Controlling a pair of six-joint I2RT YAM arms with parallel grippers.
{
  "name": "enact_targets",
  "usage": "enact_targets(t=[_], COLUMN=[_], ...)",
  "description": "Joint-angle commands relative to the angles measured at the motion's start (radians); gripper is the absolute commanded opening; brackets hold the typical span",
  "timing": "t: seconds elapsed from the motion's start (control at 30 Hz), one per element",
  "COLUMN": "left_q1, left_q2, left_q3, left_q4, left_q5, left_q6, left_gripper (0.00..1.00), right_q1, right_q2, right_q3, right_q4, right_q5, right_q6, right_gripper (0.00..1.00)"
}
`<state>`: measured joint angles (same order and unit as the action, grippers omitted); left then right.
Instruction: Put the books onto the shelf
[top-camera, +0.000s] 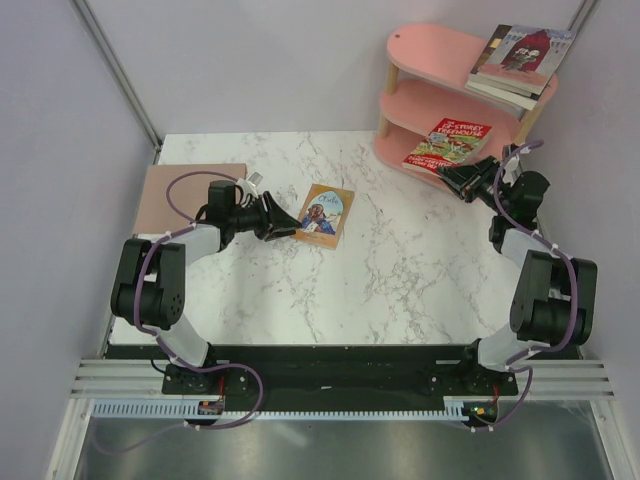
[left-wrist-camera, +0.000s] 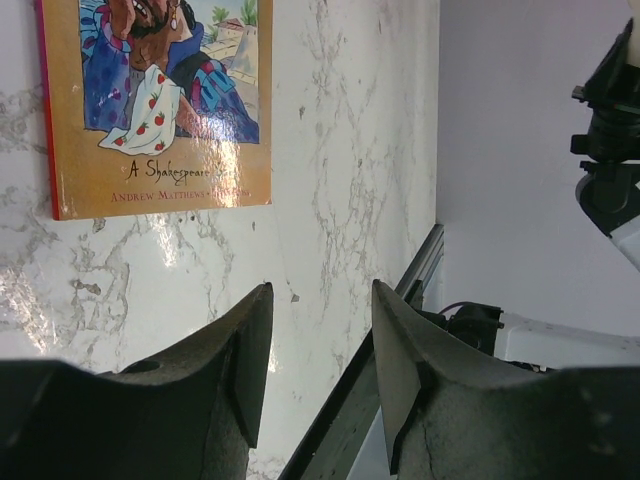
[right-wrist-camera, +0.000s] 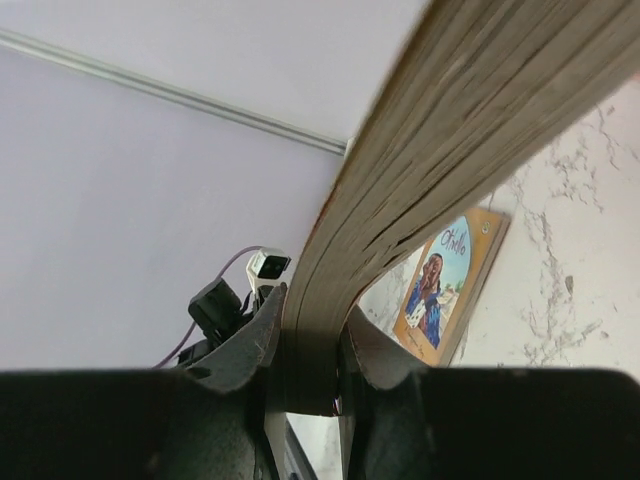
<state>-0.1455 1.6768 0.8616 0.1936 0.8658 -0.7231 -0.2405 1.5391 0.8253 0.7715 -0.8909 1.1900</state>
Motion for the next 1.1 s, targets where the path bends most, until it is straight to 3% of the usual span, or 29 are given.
enact_targets(t=[0.0,0.37,0.83,1.07], left_q1=[0.0,0.0,-0.006,-0.008], left_q2=[0.008,0.001,-0.014,-0.019], left_q3=[-0.001,0.001,-0.006,-0.016], left_q4=[0.027,0.018,0.012,0.012], left_q5=[0.015,0.012,0.01,0.009], left_q6=[0.044,0.051,0.054,0.059], left_gripper=[0.5,0.5,0.5,0.5], right_q1=[-0.023,-0.074,-0.117,-0.144], right_q2=[0.052,0.17,0.319,0.306], right_q3=[-0.012,0.078,0.221,0.164], right_q4=[0.204,0.33,0.342,0.295], right_q5=[0.003,-0.01,0.013,0.015], right_q6=[0.08,0.227,0.364,0.344], right_gripper=[0.16,0.33,0.36,0.57])
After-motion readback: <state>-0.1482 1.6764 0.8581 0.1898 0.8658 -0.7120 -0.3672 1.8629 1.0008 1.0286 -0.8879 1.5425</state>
